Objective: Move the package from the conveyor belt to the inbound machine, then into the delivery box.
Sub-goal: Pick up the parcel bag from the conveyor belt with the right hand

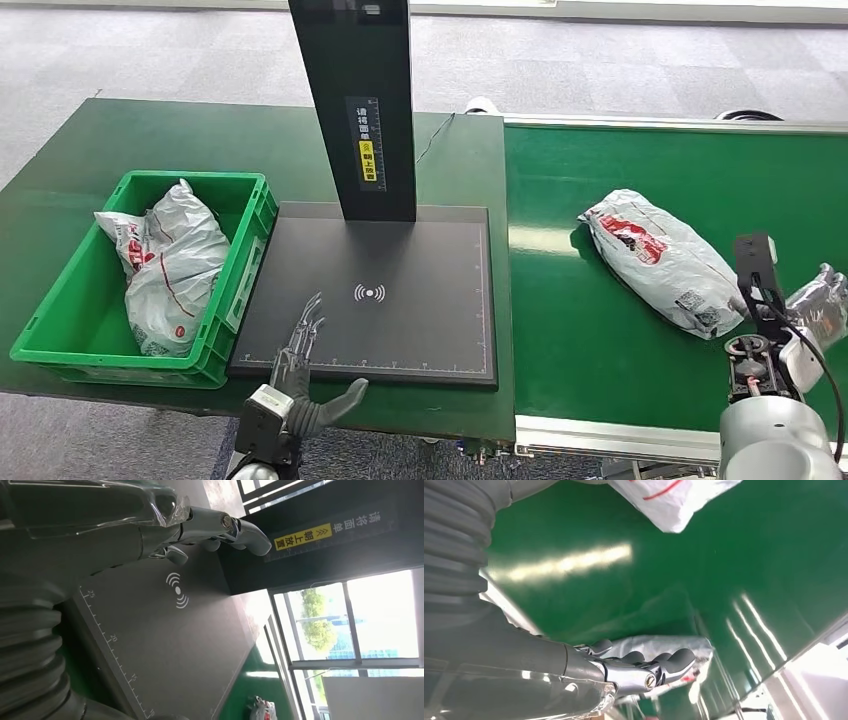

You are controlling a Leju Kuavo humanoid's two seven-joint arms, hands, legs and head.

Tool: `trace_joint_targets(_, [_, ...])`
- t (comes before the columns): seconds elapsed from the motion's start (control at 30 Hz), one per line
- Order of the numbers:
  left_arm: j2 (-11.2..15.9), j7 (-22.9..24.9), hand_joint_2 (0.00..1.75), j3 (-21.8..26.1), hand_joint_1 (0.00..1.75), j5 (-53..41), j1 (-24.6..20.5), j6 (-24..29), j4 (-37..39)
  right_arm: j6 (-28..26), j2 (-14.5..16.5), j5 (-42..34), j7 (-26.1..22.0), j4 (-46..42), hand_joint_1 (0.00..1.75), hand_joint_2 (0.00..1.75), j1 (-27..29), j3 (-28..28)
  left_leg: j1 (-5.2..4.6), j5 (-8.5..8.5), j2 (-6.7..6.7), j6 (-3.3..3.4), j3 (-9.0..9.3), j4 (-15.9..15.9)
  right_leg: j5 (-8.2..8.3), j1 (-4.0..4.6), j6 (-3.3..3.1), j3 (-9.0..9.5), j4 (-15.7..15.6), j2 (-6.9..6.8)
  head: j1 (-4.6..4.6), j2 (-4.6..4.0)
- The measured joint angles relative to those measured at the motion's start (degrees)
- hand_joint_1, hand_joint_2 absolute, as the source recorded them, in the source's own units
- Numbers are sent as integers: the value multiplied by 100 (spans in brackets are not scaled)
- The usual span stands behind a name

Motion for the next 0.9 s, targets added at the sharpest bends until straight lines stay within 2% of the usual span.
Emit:
trace_joint_targets(0.13, [0, 37, 175, -54, 0, -22, -79, -33, 57, -33, 47, 509, 309, 0, 0, 175, -192, 356, 0, 0, 0, 0, 0, 0, 0, 0, 0, -1, 0, 1, -1, 0])
trace_joint_targets(0.3, [0, 59, 175, -92, 0, -31, -109, -54, 99, 64, 99, 730, 500, 0, 0, 175, -371, 600, 0, 0, 0, 0, -2, 0, 0, 0, 0, -1, 0, 0, 0, 1])
trace_joint_targets(0.6, [15, 61, 175, -155, 0, -62, -111, -68, 132, 1207, 158, 680, 906, 13, 0, 175, -661, 623, 0, 0, 0, 0, -2, 0, 0, 0, 0, -1, 0, 0, 0, 0])
trace_joint_targets(0.9, [68, 61, 175, -171, 0, -83, -126, -143, 181, 2079, 264, 376, 868, 76, 0, 175, -716, 368, 0, 0, 0, 0, -2, 0, 0, 0, 0, -2, 0, 0, 0, 1])
